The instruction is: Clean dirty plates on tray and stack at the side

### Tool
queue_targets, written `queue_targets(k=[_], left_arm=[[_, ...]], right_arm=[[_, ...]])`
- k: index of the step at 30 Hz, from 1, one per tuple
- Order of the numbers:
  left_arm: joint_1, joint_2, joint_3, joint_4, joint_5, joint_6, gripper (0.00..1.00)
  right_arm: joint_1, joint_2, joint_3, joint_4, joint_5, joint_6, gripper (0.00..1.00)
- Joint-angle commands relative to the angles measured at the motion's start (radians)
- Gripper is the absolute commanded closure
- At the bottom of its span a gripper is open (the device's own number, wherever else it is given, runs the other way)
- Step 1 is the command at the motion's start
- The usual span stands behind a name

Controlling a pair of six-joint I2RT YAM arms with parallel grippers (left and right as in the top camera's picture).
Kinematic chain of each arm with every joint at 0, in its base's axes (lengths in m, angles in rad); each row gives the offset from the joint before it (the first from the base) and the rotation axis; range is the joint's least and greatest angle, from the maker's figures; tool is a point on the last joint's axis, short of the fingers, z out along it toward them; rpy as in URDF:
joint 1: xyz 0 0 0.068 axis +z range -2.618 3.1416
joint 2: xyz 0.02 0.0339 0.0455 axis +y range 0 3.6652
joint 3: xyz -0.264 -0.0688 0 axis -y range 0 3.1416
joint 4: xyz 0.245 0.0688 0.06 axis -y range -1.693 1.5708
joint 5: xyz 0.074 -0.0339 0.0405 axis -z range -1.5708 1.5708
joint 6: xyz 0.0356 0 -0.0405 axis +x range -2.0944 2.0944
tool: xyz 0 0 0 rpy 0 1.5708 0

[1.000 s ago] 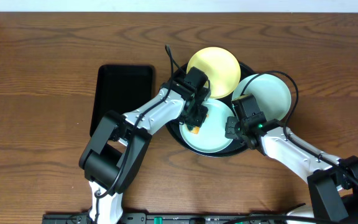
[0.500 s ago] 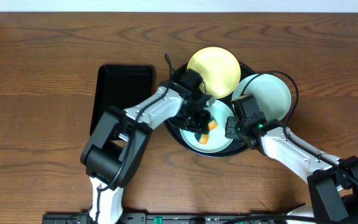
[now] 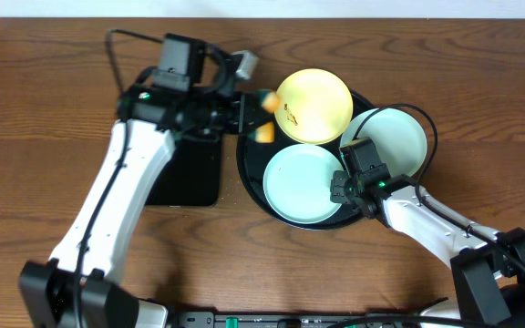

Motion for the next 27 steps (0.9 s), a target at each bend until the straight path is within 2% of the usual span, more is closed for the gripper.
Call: queue_targets(k=[1, 4, 7, 17, 22, 27], left_arm=[[0.018, 0.028, -0.019, -0.049, -0.284, -0.011, 0.93], [0.001, 0.041, -0.061, -0.027, -0.253, 0.001, 0.93], [-0.055, 0.076, -0.080, -0.002, -0.199, 0.066, 0.93], [-0.254, 0.264, -0.083, 0.196, -0.208, 0.105, 0.92], [-0.284, 0.343, -0.083, 0.349, -0.211, 0.195, 0.93], [-0.285, 0.365, -0.084, 0.368, -0.211, 0.219, 0.92]], right_arm=[[0.004, 0.014, -0.002, -0.005, -0.008, -0.018, 0.96], [0.004, 0.014, -0.002, -0.005, -0.008, -0.018, 0.96], [0.004, 0.014, -0.002, -0.005, -0.008, -0.018, 0.96], [0.004, 0.014, -0.002, -0.005, -0.007, -0.018, 0.96], [0.004, 0.014, -0.002, -0.005, -0.008, -0.018, 0.96], [0.004, 0.014, -0.002, -0.005, -0.007, -0.018, 0.96]])
